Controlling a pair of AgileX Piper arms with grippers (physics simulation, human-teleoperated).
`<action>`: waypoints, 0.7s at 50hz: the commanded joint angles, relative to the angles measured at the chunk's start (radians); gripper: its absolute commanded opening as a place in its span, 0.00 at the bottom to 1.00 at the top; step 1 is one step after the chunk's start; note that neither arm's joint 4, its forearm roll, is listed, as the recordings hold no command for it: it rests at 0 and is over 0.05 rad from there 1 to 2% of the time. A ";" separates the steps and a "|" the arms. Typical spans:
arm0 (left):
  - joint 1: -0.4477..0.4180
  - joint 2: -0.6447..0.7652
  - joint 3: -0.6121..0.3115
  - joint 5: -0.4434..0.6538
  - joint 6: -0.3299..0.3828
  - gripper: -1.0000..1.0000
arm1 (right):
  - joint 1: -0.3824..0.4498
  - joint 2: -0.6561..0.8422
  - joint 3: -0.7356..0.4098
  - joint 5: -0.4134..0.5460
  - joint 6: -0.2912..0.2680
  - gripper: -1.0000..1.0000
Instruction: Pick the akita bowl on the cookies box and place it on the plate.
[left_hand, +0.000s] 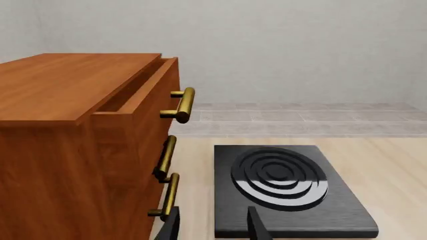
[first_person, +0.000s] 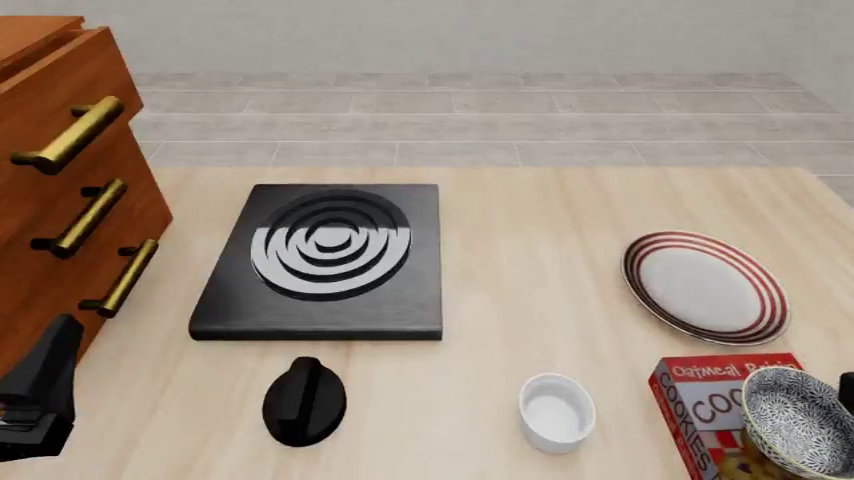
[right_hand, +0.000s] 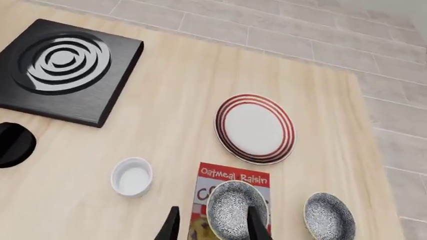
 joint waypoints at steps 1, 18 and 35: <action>0.000 0.000 0.000 0.000 0.000 1.00 | -0.017 0.029 -0.045 0.112 -0.041 1.00; 0.000 0.000 0.000 0.000 0.000 1.00 | -0.008 0.053 0.040 0.120 -0.030 1.00; 0.000 0.000 0.000 0.000 0.000 1.00 | 0.007 0.054 0.115 0.081 -0.002 1.00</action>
